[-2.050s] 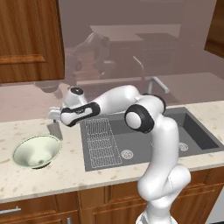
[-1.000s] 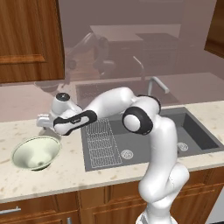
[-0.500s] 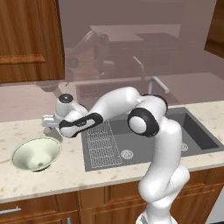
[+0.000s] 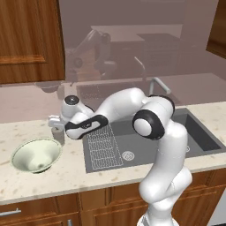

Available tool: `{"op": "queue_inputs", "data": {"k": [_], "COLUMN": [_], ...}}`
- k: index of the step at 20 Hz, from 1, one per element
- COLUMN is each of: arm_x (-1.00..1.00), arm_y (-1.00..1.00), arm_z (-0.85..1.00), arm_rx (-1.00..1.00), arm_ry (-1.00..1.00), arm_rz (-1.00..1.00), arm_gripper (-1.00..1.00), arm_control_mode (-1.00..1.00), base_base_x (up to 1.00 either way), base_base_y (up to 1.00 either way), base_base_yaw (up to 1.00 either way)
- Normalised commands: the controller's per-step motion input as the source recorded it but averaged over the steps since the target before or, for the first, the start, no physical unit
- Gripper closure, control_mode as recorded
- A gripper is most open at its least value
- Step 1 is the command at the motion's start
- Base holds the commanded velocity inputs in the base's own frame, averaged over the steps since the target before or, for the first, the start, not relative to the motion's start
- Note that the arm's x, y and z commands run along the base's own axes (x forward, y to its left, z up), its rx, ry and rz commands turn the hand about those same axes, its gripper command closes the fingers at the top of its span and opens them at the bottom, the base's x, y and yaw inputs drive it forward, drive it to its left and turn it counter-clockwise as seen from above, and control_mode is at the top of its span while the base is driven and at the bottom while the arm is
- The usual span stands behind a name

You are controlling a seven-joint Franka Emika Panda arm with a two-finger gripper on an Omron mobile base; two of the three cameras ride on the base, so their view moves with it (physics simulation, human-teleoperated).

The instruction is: Place the glass cup in the left basin and the bowl in the right basin of the sink.

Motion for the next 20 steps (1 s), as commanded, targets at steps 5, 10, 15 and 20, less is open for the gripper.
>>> {"op": "queue_inputs", "data": {"k": [5, 10, 15, 20], "arm_x": [0.00, 0.00, 0.01, 0.00], "arm_y": [0.00, 0.00, 0.00, 0.01], "arm_z": [0.00, -0.02, -0.36, -0.54], "arm_rx": [0.00, 0.00, 0.00, 0.00], "arm_ry": [-0.01, -0.01, 0.00, 0.00], "arm_rz": [0.00, 0.00, 0.00, 0.00], "arm_gripper": [-1.00, -1.00, -1.00, -1.00], "arm_control_mode": [-1.00, -1.00, -1.00, -1.00], "base_base_x": [0.00, 0.00, 0.00, 0.00], "base_base_y": [0.00, 0.00, 0.00, 0.00], "base_base_yaw": [0.00, 0.00, 0.00, 0.00]}}
